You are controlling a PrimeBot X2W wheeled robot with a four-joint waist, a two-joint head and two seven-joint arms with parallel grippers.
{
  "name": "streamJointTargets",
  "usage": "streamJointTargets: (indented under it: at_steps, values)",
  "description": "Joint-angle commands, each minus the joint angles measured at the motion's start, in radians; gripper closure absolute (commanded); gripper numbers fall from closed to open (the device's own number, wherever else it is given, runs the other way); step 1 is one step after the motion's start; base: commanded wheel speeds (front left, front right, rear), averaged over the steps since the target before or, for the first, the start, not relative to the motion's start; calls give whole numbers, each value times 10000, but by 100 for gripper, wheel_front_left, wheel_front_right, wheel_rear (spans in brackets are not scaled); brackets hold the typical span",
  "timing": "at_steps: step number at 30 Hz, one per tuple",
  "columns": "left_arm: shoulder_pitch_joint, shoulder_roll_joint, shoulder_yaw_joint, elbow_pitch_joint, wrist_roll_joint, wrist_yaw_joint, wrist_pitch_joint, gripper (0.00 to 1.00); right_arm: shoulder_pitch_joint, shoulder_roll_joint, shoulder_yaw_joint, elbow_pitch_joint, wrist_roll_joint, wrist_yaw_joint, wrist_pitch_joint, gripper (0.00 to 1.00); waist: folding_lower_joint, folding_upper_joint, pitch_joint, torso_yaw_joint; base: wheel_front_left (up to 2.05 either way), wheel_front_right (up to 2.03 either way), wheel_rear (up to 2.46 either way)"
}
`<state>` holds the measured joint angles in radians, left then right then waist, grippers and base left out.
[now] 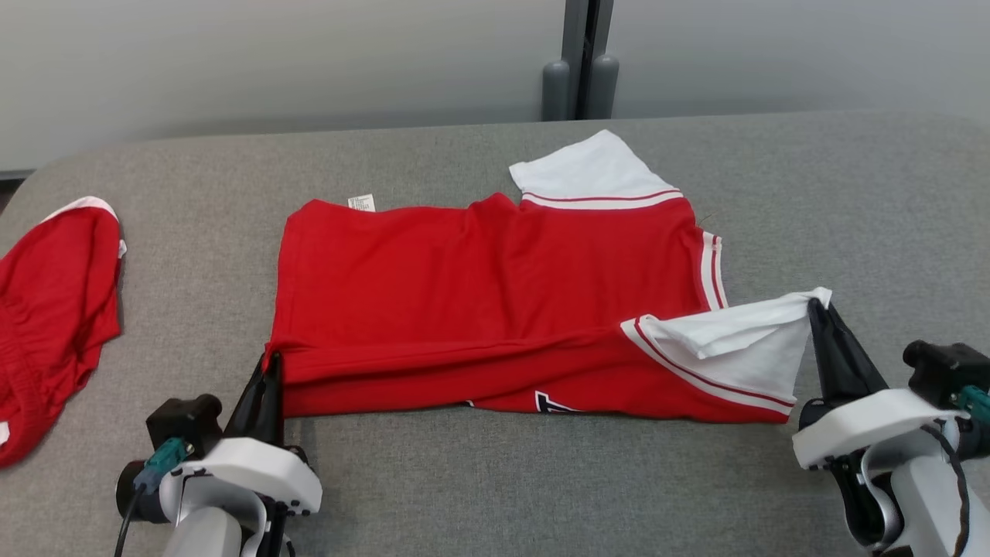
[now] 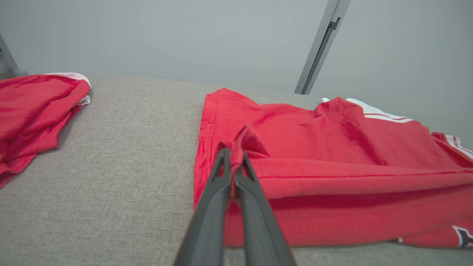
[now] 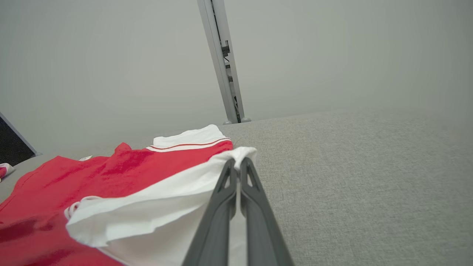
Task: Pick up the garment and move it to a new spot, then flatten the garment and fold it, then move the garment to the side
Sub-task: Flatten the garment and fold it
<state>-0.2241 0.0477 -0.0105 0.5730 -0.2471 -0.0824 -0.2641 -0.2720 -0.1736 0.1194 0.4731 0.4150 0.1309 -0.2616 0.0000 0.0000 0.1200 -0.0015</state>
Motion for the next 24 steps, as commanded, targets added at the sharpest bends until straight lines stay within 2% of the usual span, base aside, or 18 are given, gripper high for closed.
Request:
streamJointTargets:
  at_steps: [1,14,15,16,17,24]
  values:
    - [-482,56,-71,311,55,130,-3,100,-485,-27,-26,348,-184,-3,-49,100,0,0,391,120,0,0,0]
    - [-2086,59,-231,1066,-91,425,-3,100,-2354,79,-185,1636,-918,-3,-47,100,0,0,1488,296,0,0,0]
    - [-2199,59,-200,1094,-123,453,-3,56,-2486,115,-221,1739,-933,-3,-49,100,0,0,1564,308,0,0,0]
    - [-2298,59,-175,1125,-112,515,-3,0,-2598,175,-263,1816,-945,-3,-47,71,0,0,1621,316,0,0,0]
    - [-2384,57,-124,1067,-103,559,-3,0,-2689,252,-220,1851,-921,-3,-49,0,0,0,1676,322,0,0,0]
    - [-1850,51,-138,545,-430,736,-3,0,-2206,241,-307,933,-921,-3,-47,0,0,0,1766,355,0,0,0]
